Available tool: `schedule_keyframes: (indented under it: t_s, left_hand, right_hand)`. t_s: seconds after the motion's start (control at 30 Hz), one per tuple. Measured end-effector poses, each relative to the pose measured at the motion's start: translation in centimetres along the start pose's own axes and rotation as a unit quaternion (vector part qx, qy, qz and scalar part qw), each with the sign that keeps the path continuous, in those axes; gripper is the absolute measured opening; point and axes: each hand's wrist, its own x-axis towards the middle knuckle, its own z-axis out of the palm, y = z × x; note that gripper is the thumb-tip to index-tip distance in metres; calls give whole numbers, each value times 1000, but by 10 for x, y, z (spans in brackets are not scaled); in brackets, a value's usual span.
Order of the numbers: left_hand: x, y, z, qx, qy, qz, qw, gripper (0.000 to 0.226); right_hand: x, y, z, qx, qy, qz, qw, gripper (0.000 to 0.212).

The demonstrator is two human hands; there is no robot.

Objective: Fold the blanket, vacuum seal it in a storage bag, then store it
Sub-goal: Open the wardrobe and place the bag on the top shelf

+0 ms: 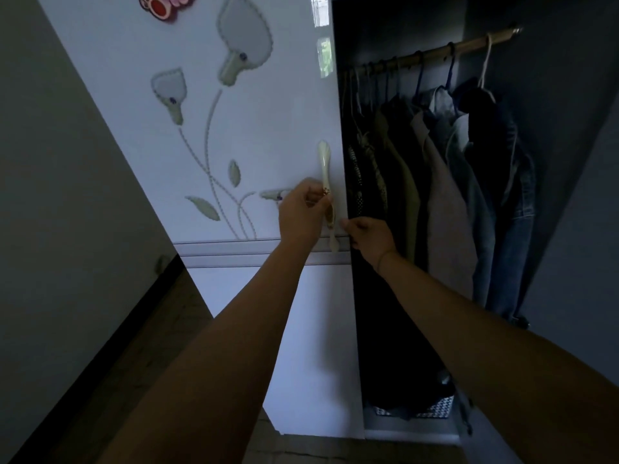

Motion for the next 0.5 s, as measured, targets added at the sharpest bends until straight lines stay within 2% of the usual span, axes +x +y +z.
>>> schedule_keyframes:
  t_s: [0.27,0.3,0.4,0.5]
  left_hand:
    - [1,2,3,-18,5,-10,1000,8]
    - [-2,3,2,-18,5,-8,1000,10]
    - [-13,1,1,5,49,15,999,37]
    - [-37,1,5,20,83,58,995,39]
  right_hand:
    - [-16,10,-10,-42,25,35,998,27]
    - [-29,13,-16,-53,34,37,997,30]
    - [-72,27,-40,-62,91,31,993,37]
    - [-119,36,-66,-49,157,30,986,41]
